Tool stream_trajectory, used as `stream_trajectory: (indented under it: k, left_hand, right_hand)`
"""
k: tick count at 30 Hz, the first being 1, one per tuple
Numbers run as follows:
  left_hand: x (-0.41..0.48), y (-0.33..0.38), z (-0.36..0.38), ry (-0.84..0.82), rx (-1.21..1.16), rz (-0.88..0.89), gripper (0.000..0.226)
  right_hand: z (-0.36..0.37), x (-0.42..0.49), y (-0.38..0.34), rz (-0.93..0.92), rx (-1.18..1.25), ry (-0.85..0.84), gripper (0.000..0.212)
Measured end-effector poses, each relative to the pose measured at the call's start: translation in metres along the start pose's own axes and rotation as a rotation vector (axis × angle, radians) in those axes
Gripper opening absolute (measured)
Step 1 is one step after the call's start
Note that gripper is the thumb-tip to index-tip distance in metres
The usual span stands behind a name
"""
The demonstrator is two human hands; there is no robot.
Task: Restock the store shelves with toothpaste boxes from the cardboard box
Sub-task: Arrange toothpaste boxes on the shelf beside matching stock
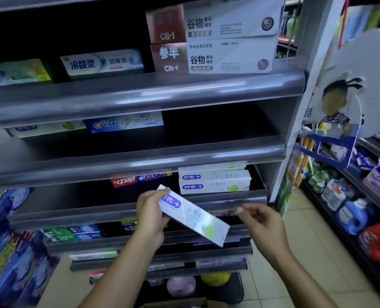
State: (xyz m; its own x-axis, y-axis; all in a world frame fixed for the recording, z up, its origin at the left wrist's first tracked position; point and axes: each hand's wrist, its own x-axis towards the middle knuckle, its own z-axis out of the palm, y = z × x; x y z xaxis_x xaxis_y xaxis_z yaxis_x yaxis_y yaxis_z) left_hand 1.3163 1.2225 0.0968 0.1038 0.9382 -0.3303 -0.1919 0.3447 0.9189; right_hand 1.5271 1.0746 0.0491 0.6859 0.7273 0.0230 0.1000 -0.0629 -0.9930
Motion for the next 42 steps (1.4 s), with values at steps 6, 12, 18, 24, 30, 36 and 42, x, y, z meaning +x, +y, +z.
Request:
stream_trajectory:
  k: [6,12,18,24,30,36,42]
  left_hand:
    - [-0.007,-0.003,0.019,-0.031,-0.322,-0.066,0.008]
    - [-0.009,-0.004,0.039,-0.035,-0.215,0.094,0.021]
    - [0.009,-0.005,0.038,0.020,0.208,0.371,0.010]
    - [0.033,-0.007,0.037,0.041,0.612,0.556,0.011]
    - [0.041,-0.016,0.025,0.005,0.721,0.565,0.019]
    - [0.048,-0.007,0.030,0.065,0.745,0.532,0.031]
    - [0.054,-0.002,0.037,0.101,0.691,0.463,0.035]
  right_hand:
    - [0.003,-0.017,-0.009,0.151,0.305,-0.166,0.028]
    - [-0.002,0.011,-0.027,-0.014,0.236,0.056,0.021]
    - [-0.004,0.047,-0.032,-0.085,0.098,0.140,0.021]
    - [-0.003,0.078,-0.026,-0.093,-0.068,0.183,0.021]
    - [-0.002,0.085,-0.017,-0.081,-0.130,0.142,0.023]
    - [0.005,0.090,-0.021,-0.086,-0.132,0.149,0.023]
    - [0.015,0.100,-0.030,-0.054,-0.226,0.168,0.027]
